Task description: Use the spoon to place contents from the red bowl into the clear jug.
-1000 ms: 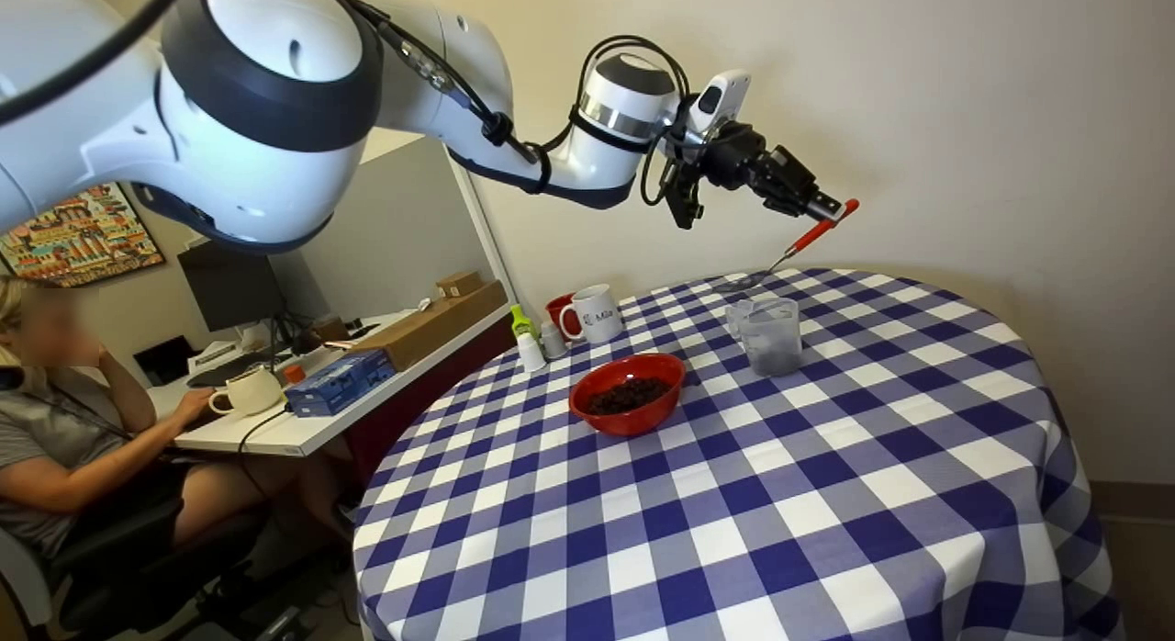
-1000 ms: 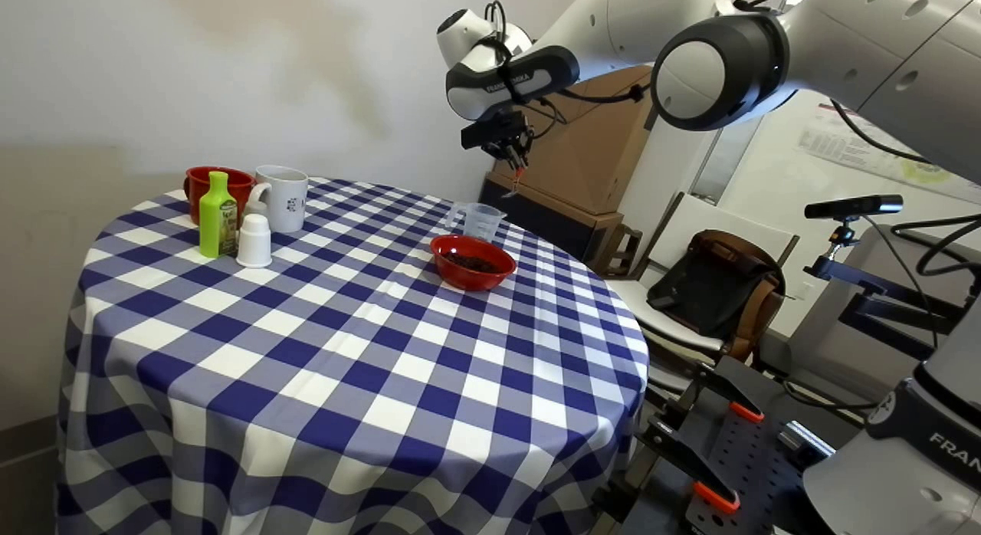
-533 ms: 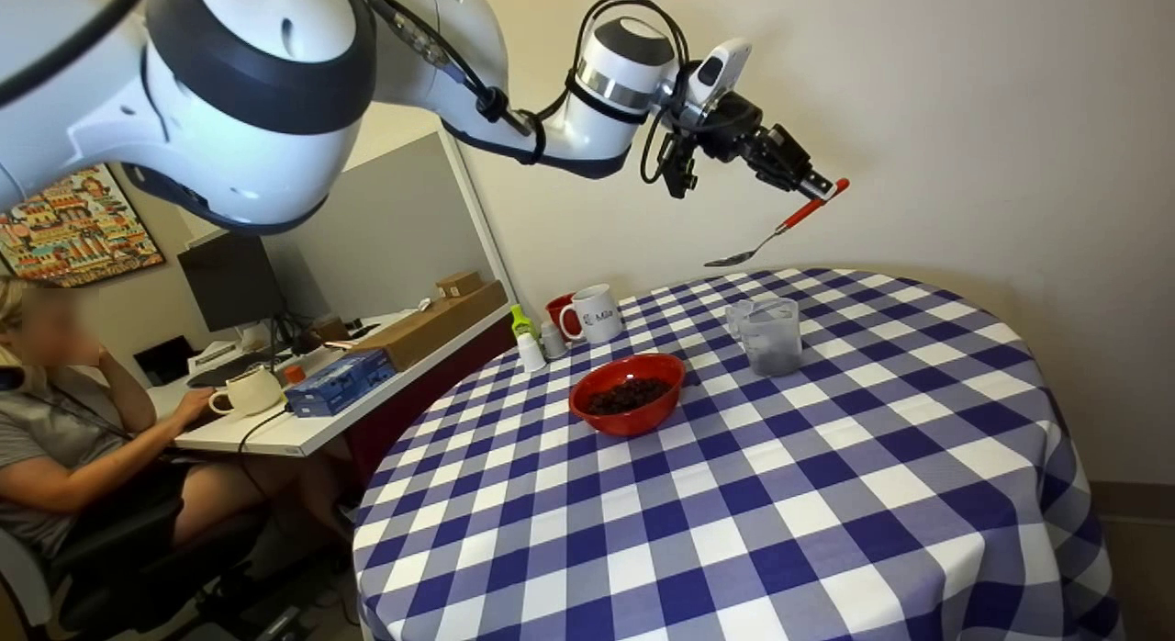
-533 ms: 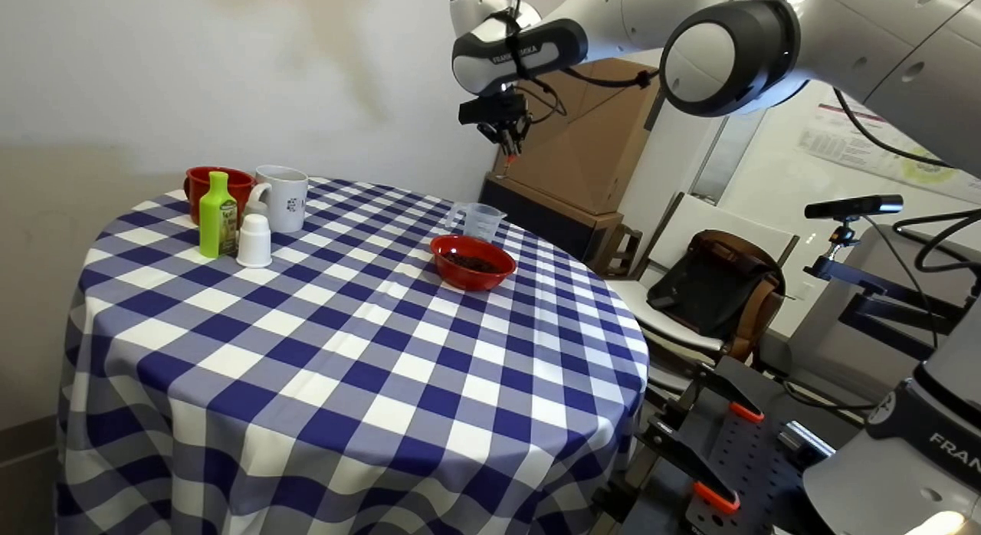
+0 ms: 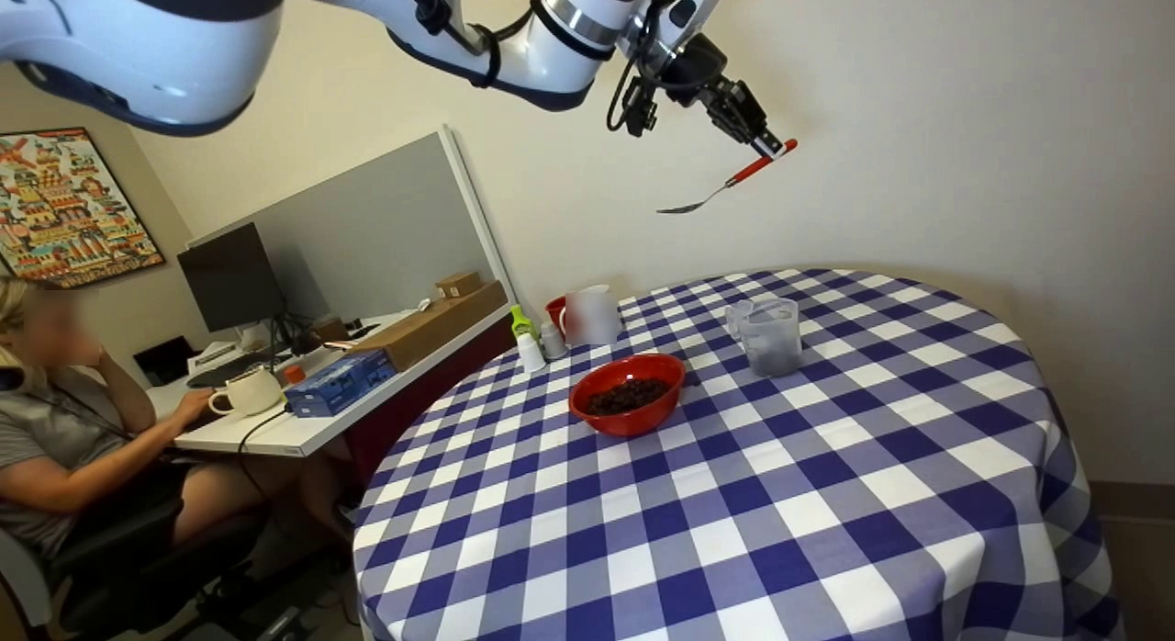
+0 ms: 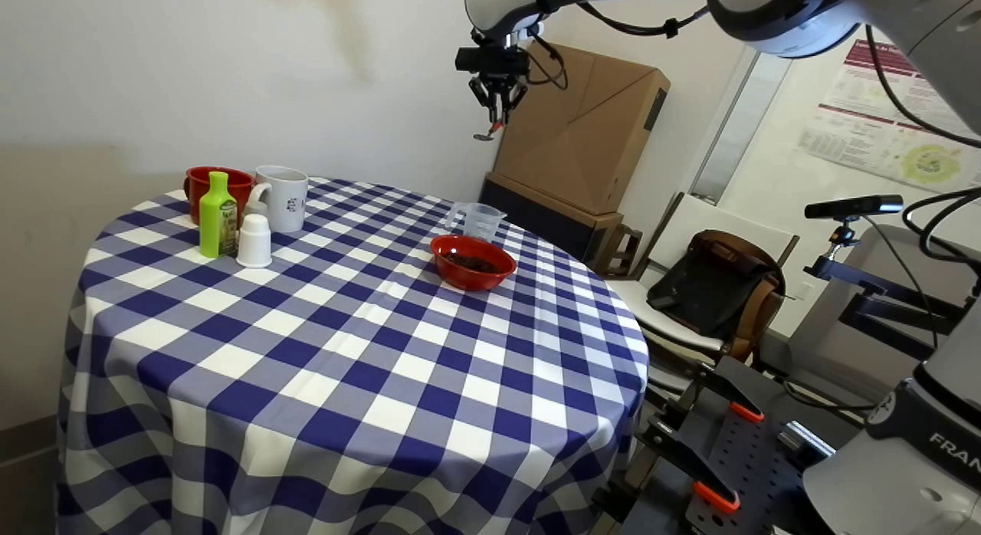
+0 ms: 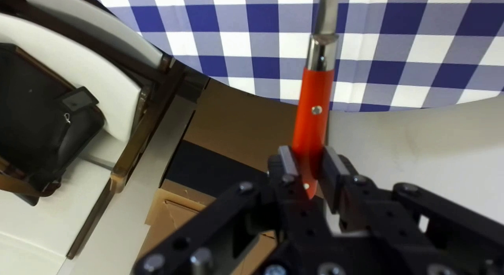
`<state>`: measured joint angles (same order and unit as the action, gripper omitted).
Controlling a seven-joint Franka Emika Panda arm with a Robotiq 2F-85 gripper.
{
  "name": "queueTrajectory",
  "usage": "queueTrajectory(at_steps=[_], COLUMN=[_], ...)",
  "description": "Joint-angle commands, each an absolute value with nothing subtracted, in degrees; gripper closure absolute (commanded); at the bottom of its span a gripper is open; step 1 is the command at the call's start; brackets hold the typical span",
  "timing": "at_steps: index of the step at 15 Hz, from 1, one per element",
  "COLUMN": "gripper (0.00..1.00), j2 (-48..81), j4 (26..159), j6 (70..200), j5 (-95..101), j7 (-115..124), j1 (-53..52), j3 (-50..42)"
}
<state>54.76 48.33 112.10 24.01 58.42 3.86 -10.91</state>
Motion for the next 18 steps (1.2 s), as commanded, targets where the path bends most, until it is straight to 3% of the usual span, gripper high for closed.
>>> queueTrajectory(at_steps=[1,11,18], gripper=[0.95,0.95,0.95], j2=[45.33,29.82,21.18], j4=[62.12,87.09,107.22], j6=[116.84,119.04,133.44], j5=[23.54,20.06,27.88], j7=[57.67,61.29,67.46], j1=[3.97,1.56,0.21], j3=[-8.66,-11.64,-15.33])
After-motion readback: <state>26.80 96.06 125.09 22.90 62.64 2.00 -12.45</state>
